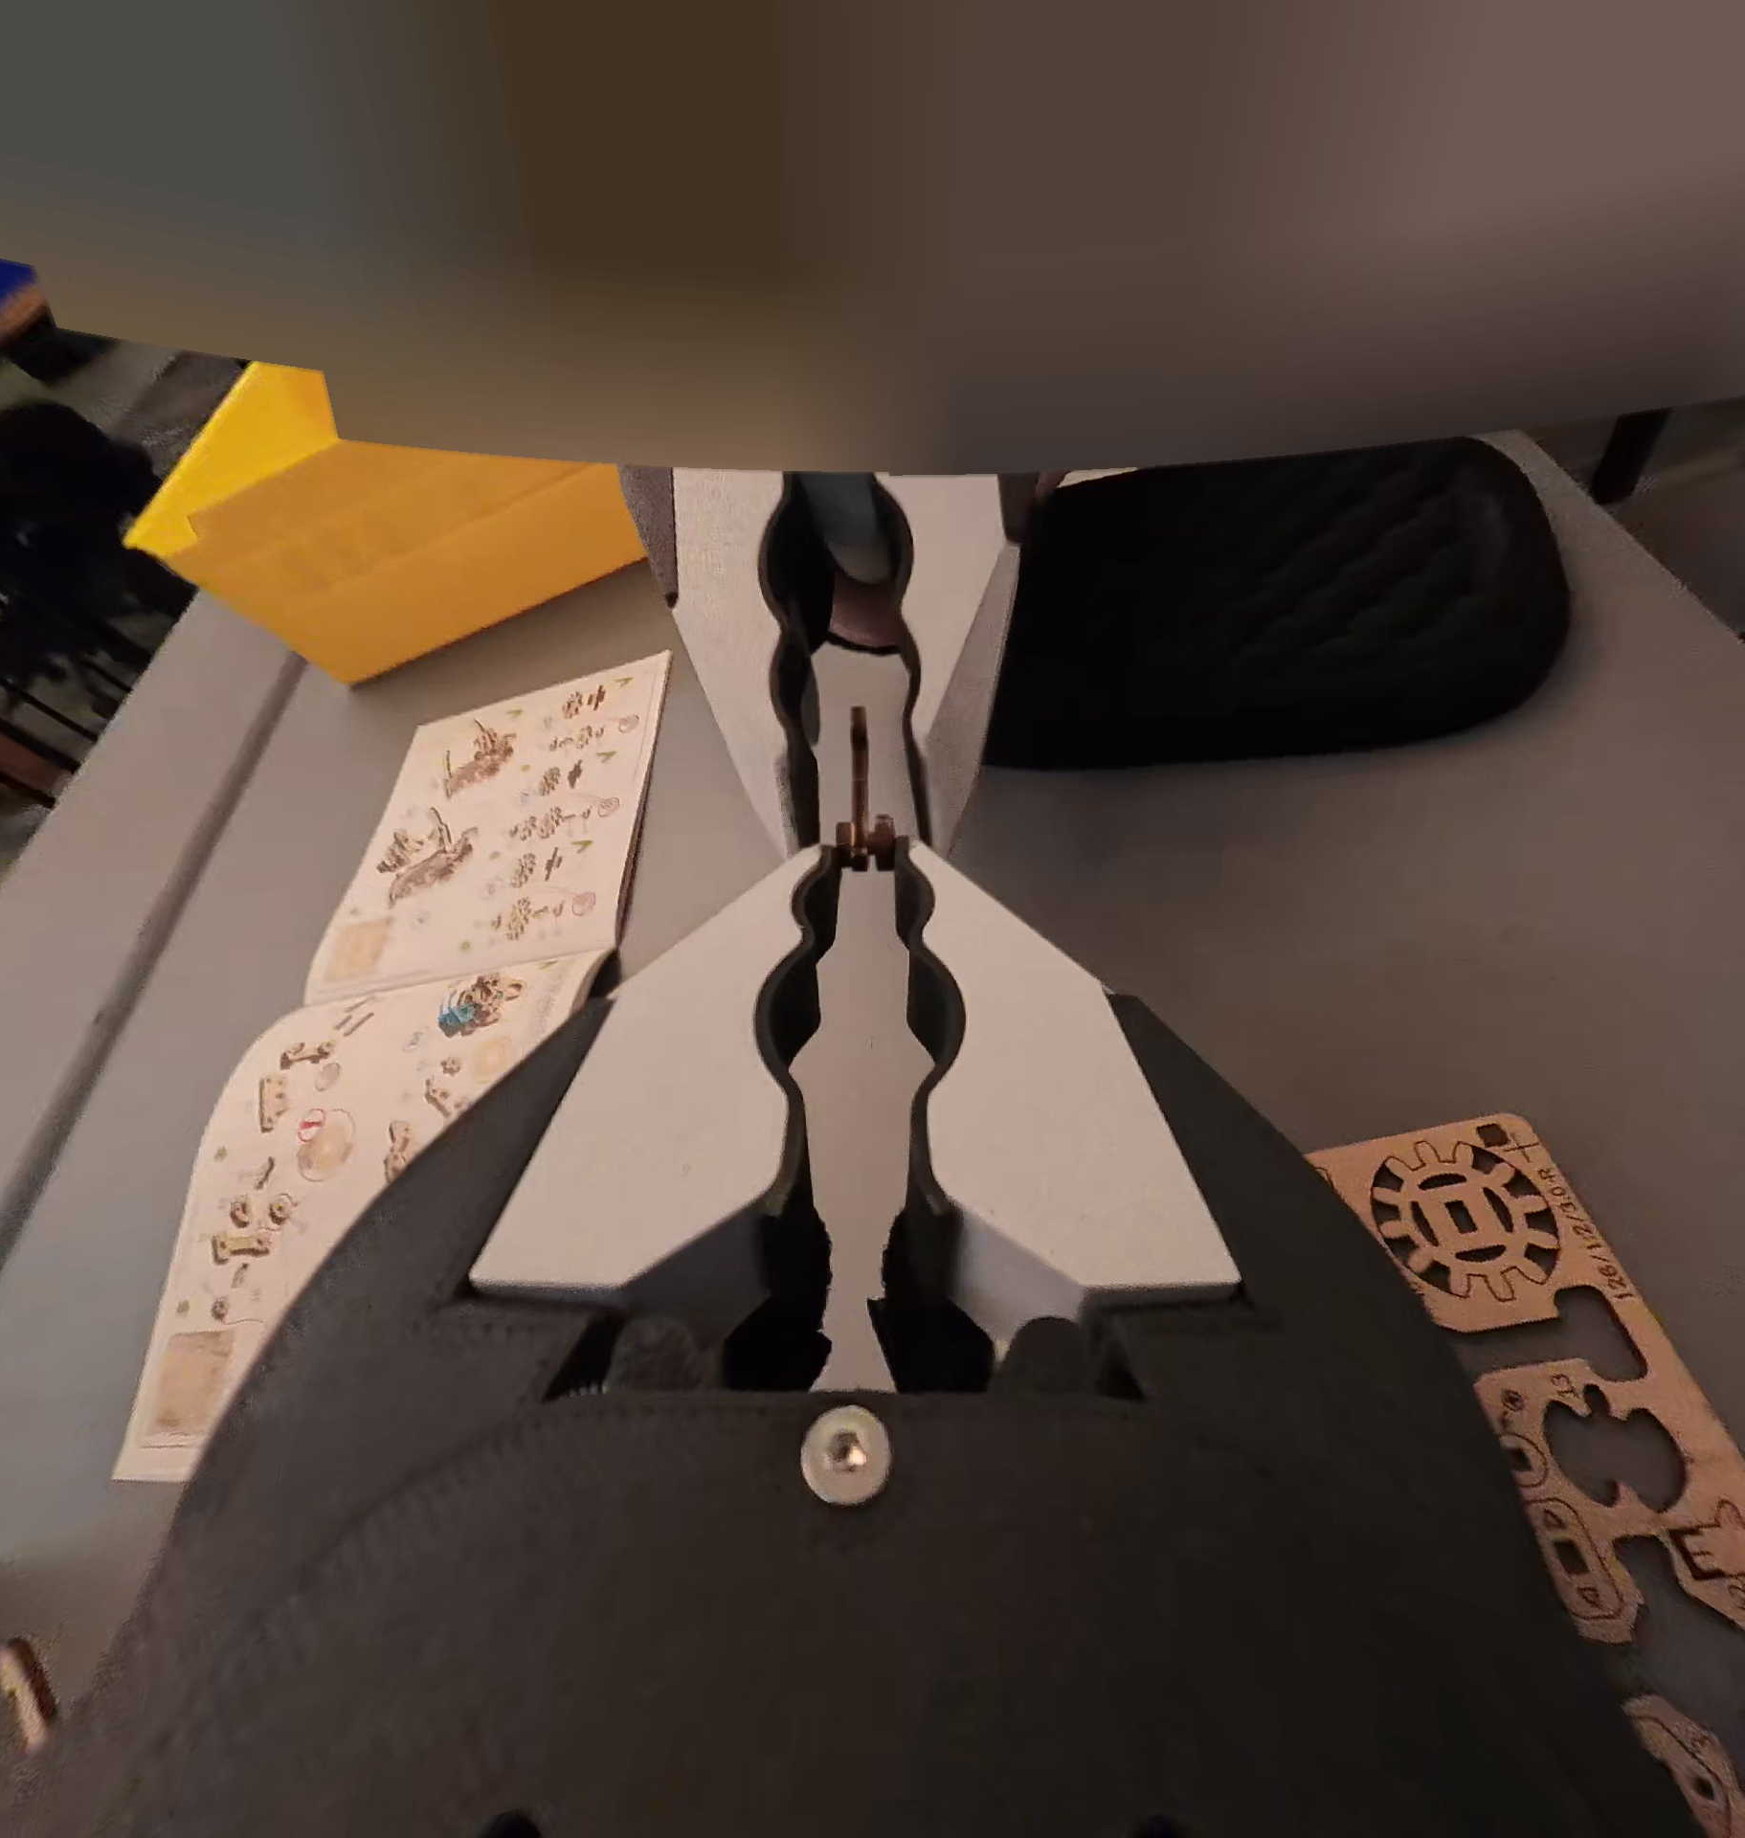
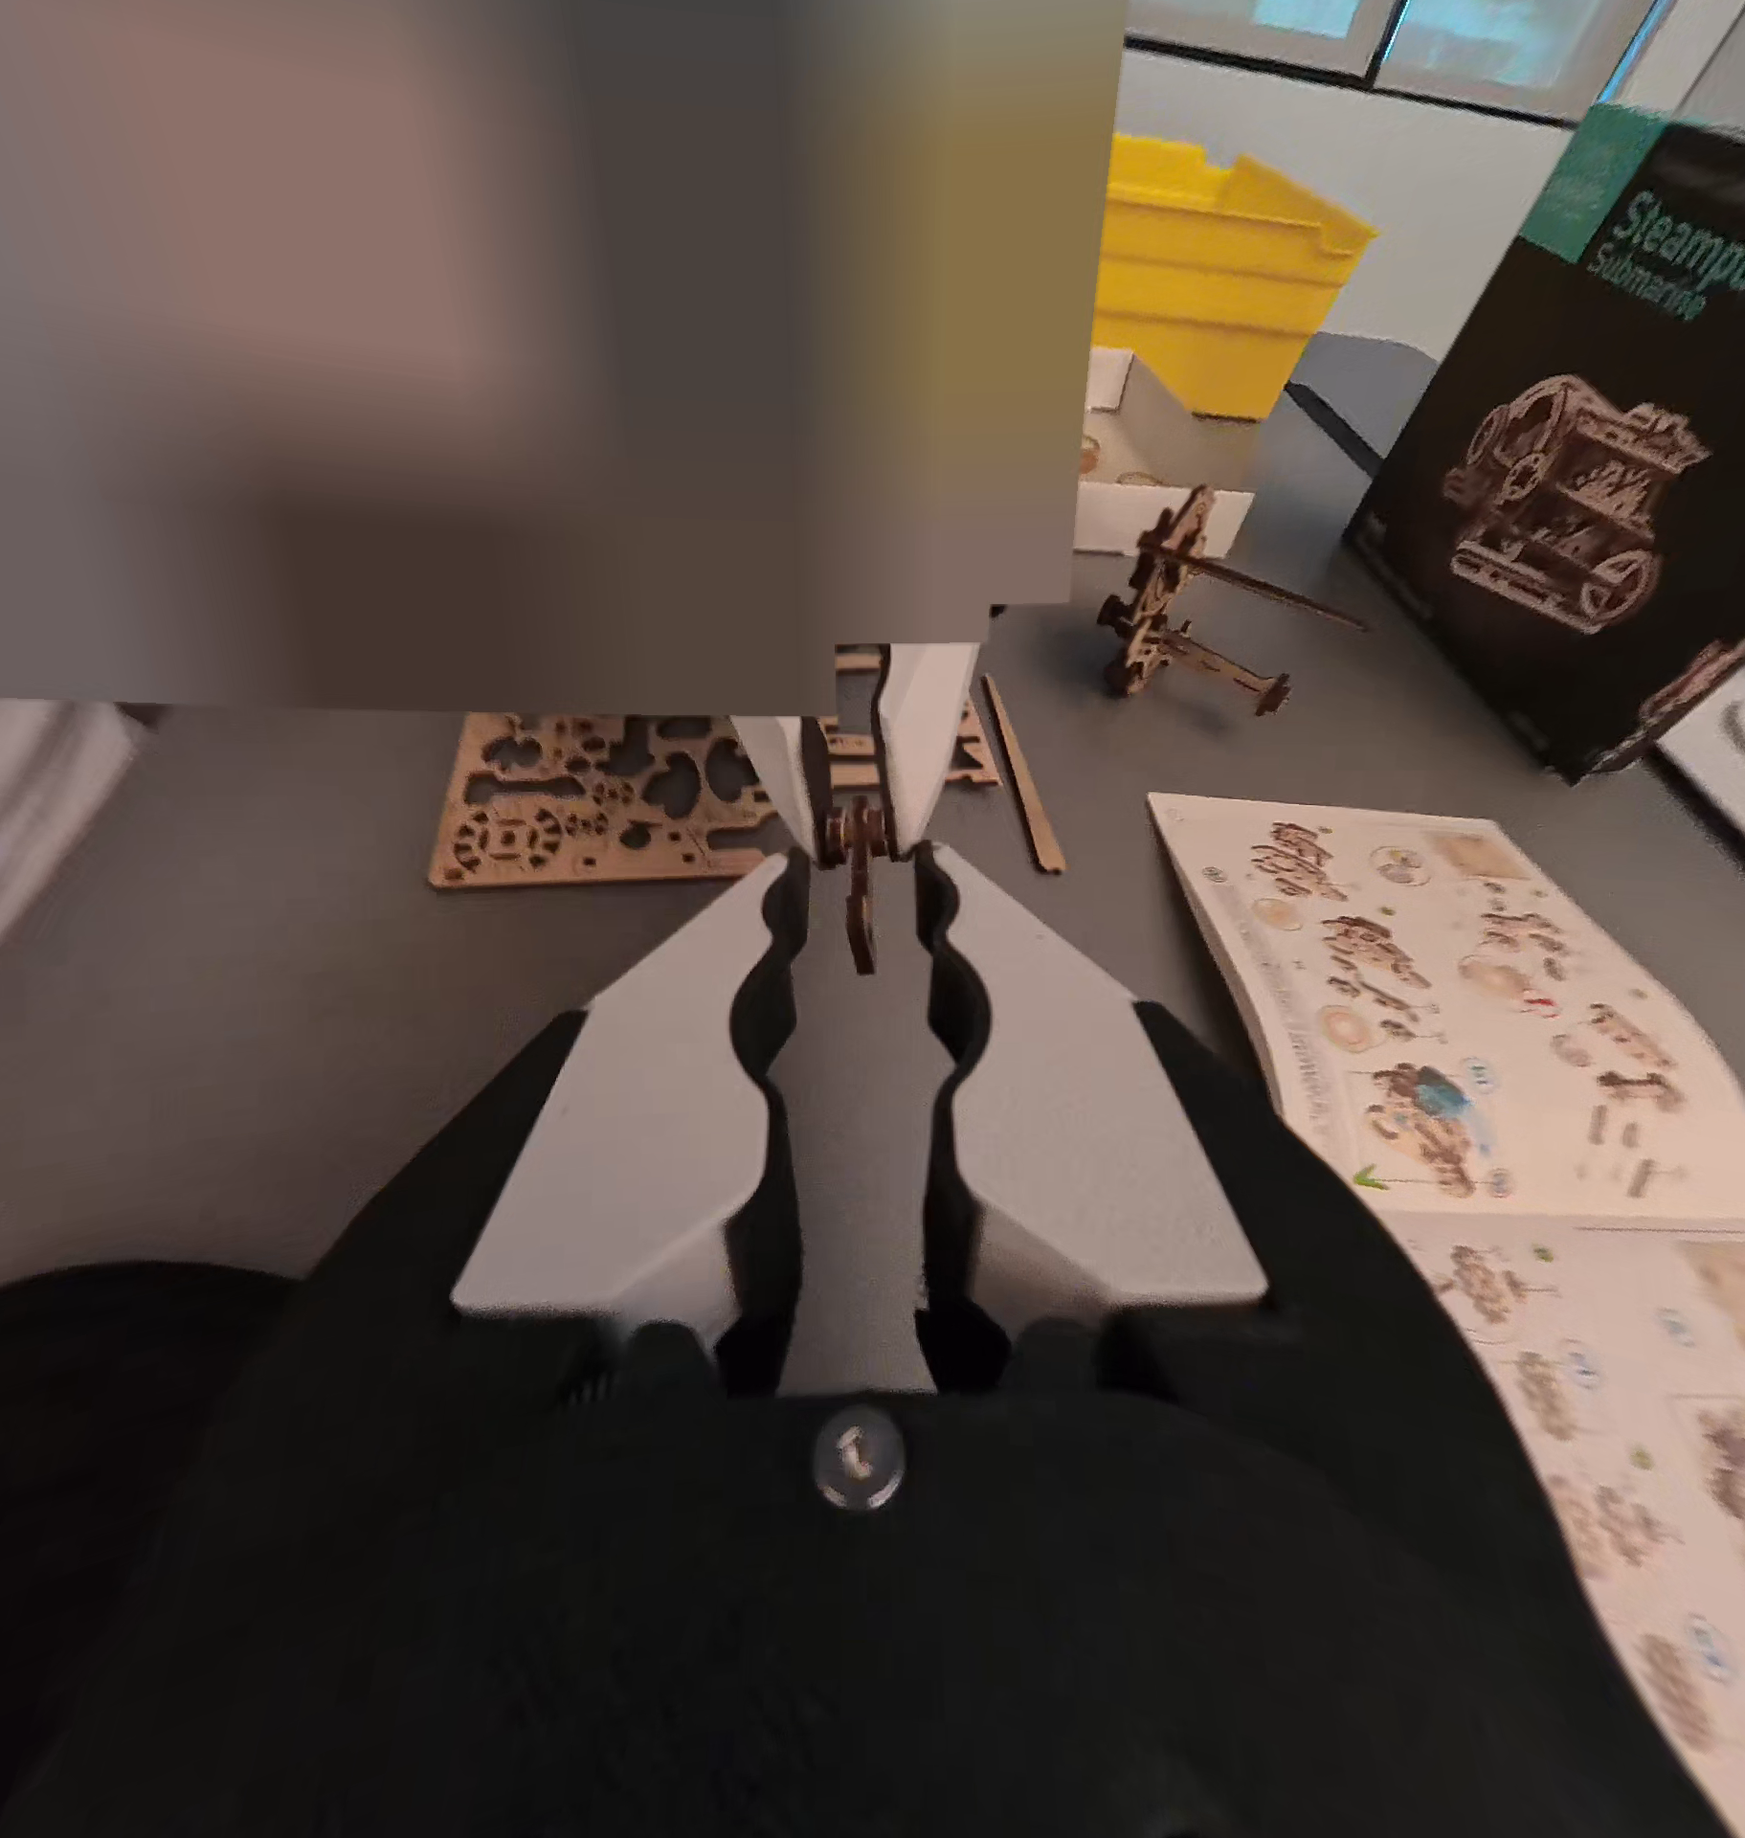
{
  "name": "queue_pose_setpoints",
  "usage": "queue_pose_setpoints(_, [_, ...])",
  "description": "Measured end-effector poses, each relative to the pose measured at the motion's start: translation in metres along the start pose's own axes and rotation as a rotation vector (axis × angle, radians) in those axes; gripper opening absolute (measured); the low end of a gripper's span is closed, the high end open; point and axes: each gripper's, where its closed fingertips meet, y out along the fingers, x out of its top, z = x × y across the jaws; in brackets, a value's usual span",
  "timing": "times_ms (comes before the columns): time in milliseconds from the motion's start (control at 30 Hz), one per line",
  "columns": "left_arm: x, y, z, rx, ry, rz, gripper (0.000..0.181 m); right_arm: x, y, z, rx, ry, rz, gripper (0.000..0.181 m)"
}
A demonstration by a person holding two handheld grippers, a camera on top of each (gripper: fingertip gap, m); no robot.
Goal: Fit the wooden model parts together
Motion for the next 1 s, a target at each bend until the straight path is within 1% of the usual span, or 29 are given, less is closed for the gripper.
queue_pose_setpoints(133, [0.0, 0.0, -0.004, 0.009, 0.067, 0.0, 0.009, -0.002, 0.0, 0.003, -0.037, -0.103, 0.038, 0.018])
queue_pose_setpoints(233, [0.006, -0.002, -0.003, 0.052, 0.119, -0.027, 0.009, 0.004, -0.004, 0.002, -0.051, -0.13, 0.017, 0.016])
queue_pose_setpoints(267, [0.007, -0.003, -0.002, 0.066, 0.132, -0.03, 0.008, 0.005, -0.006, 0.003, -0.053, -0.147, 0.014, 0.012])
queue_pose_setpoints(333, [0.006, -0.003, -0.001, 0.085, 0.154, -0.019, 0.008, 0.008, -0.008, 0.006, -0.06, -0.194, 0.015, 0.01])
queue_pose_setpoints(433, [0.005, -0.002, -0.005, 0.06, 0.155, -0.007, 0.008, 0.008, -0.008, 0.008, -0.079, -0.256, 0.029, 0.007])
queue_pose_setpoints(467, [0.004, -0.002, -0.007, 0.047, 0.159, -0.004, 0.008, 0.007, -0.008, 0.009, -0.079, -0.26, 0.036, 0.001])
queue_pose_setpoints(500, [0.004, -0.002, -0.009, 0.034, 0.16, -0.005, 0.008, 0.006, -0.008, 0.01, -0.069, -0.256, 0.04, 0.001])
queue_pose_setpoints(633, [0.003, -0.002, -0.011, 0.025, 0.155, -0.005, 0.009, 0.006, -0.009, 0.011, -0.052, -0.236, 0.036, 0.0])
queue_pose_setpoints(700, [0.002, -0.003, -0.009, 0.031, 0.148, -0.004, 0.012, 0.006, -0.009, 0.011, -0.052, -0.239, 0.034, 0.0])
queue_pose_setpoints(933, [0.001, -0.006, -0.006, 0.061, 0.179, 0.014, 0.009, 0.008, -0.01, 0.013, -0.049, -0.241, 0.022, 0.0])
queue_pose_setpoints(1000, [0.001, -0.006, -0.007, 0.057, 0.186, 0.016, 0.004, 0.006, -0.01, 0.008, -0.078, -0.242, 0.041, 0.0])
